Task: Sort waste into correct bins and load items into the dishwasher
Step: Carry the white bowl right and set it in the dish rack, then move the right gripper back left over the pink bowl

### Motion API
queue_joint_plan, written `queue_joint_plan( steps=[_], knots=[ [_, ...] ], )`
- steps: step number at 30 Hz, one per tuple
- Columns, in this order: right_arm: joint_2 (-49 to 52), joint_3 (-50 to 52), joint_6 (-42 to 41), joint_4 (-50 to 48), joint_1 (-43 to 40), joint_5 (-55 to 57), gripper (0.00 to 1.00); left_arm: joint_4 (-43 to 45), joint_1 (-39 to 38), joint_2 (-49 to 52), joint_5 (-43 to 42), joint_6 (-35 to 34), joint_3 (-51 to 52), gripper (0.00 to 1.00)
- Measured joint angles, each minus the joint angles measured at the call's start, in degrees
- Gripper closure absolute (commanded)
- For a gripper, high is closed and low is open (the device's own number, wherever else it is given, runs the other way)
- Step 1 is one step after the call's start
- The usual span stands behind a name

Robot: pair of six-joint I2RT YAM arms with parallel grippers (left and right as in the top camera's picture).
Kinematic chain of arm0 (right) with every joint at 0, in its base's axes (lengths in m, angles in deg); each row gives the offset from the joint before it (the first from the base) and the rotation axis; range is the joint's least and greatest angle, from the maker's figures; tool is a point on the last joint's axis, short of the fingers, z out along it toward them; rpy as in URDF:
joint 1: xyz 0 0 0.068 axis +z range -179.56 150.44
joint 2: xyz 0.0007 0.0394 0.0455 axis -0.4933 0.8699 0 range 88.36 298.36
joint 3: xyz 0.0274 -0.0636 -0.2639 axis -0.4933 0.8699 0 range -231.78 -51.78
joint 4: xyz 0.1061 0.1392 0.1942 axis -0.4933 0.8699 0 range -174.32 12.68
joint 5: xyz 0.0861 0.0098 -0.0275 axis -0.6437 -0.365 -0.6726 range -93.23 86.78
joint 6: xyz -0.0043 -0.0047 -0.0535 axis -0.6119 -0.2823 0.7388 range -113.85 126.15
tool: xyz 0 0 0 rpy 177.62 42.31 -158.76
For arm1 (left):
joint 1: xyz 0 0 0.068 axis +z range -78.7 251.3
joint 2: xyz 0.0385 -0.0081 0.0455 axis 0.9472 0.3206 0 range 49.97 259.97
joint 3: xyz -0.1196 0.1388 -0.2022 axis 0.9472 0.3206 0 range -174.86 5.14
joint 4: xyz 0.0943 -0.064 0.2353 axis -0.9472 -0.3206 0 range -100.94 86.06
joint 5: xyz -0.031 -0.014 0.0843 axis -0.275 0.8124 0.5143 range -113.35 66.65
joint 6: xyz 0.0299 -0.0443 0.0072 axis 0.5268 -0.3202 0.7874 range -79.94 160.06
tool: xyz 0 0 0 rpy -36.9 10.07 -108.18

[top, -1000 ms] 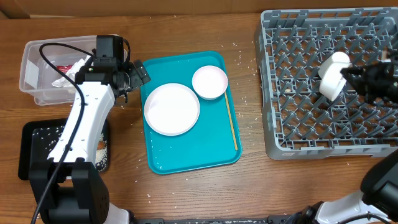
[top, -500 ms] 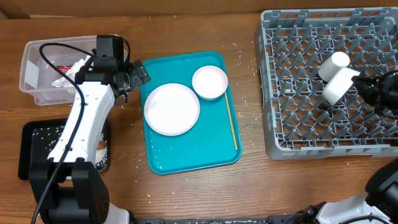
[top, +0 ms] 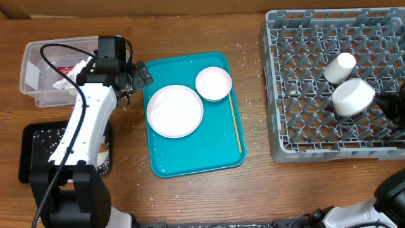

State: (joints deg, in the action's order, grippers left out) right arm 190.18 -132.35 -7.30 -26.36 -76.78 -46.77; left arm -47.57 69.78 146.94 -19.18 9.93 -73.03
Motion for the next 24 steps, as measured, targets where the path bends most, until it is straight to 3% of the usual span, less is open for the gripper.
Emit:
queue_joint_plan(
  steps=[7, 11, 13, 18, 20, 21, 24],
  knots=[
    [-5.62, 0.0, -4.55, 0.81, 0.22, 12.55, 0.83, 0.0, 0.02, 0.0, 0.0, 0.0, 0.0, 0.0],
    [-11.54, 0.0, -5.31, 1.14, 1.64, 15.19, 0.69, 0.0, 0.02, 0.0, 0.0, 0.0, 0.0, 0.0],
    [-13.86, 0.0, -5.73, 1.27, 3.54, 16.5, 0.61, 0.0, 0.02, 0.0, 0.0, 0.0, 0.0, 0.0],
    [-15.3, 0.0, -6.01, 2.29, 12.17, 19.34, 0.59, 0.0, 0.0, 0.0, 0.0, 0.0, 0.0, 0.0],
    [-15.3, 0.0, -6.1, 2.25, 17.14, 20.04, 0.47, 0.0, 0.0, 0.0, 0.0, 0.0, 0.0, 0.0],
    [-15.3, 0.0, -6.21, 1.79, 20.52, 20.2, 0.32, 0.0, 0.0, 0.0, 0.0, 0.0, 0.0, 0.0],
    [-15.28, 0.04, -5.97, -1.64, 32.33, 21.31, 0.09, 0.02, 0.02, 0.0, 0.0, 0.0, 0.0, 0.0]
  ],
)
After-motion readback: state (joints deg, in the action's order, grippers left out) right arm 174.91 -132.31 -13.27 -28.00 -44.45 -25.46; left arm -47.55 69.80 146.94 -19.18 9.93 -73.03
